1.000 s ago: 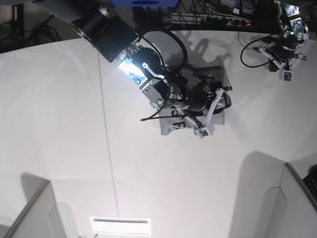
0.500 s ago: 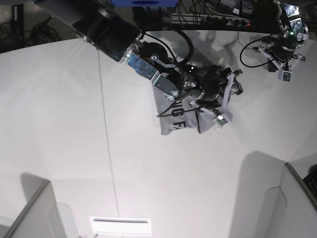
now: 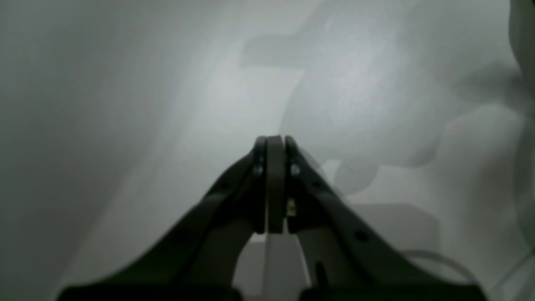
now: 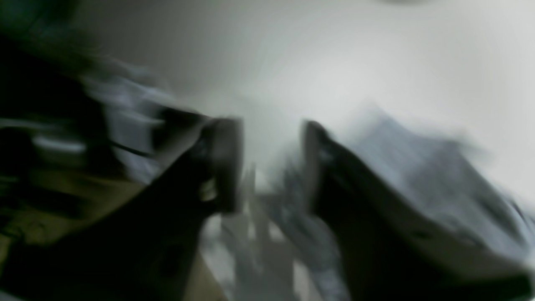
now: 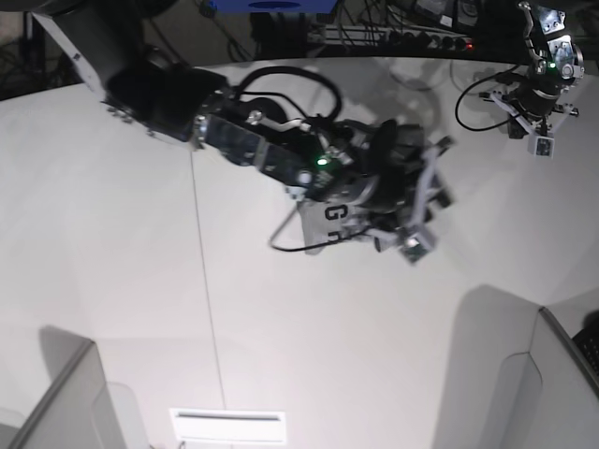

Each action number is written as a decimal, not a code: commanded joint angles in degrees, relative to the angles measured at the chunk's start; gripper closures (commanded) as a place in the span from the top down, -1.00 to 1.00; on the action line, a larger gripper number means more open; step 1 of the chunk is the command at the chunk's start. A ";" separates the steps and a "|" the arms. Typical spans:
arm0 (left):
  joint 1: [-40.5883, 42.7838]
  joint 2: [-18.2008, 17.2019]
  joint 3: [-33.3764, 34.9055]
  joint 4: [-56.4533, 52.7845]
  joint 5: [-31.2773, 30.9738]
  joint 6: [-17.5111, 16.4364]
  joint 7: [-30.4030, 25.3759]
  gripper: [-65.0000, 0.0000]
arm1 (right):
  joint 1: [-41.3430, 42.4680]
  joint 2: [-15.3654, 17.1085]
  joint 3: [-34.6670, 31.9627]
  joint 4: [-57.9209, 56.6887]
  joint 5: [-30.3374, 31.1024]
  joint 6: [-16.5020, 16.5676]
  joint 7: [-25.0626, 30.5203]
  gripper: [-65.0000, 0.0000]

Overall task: Fold the T-shirt properly
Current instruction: 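Lift and flip the folded grey bundle over with the right gripper, then grasp the bundle edge with the left gripper beside the right gripper, then open the right gripper and withdraw it from the bundle, then drag the bundle with the left gripper to straighten it on the table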

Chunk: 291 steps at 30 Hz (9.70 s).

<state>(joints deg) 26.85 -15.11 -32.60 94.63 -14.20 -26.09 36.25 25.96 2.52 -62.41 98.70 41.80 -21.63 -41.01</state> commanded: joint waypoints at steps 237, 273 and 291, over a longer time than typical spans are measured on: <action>-45.62 -2.86 72.56 -7.11 3.43 -6.75 29.38 -1.00 | -53.60 8.51 77.75 9.83 -8.53 23.69 -2.63 -1.00; -62.94 4.70 93.48 -19.51 5.10 -13.91 7.31 -1.00 | -55.54 7.37 77.75 9.57 -8.70 23.52 -2.55 -1.00; -61.97 7.25 92.78 -26.89 15.03 -13.91 7.57 -1.00 | -55.36 7.37 77.75 9.48 -8.70 23.52 -2.55 -1.00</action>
<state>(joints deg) -34.65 -7.64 60.27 68.05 -0.30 -40.36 42.33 -29.54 9.41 15.11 107.46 32.75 1.58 -44.47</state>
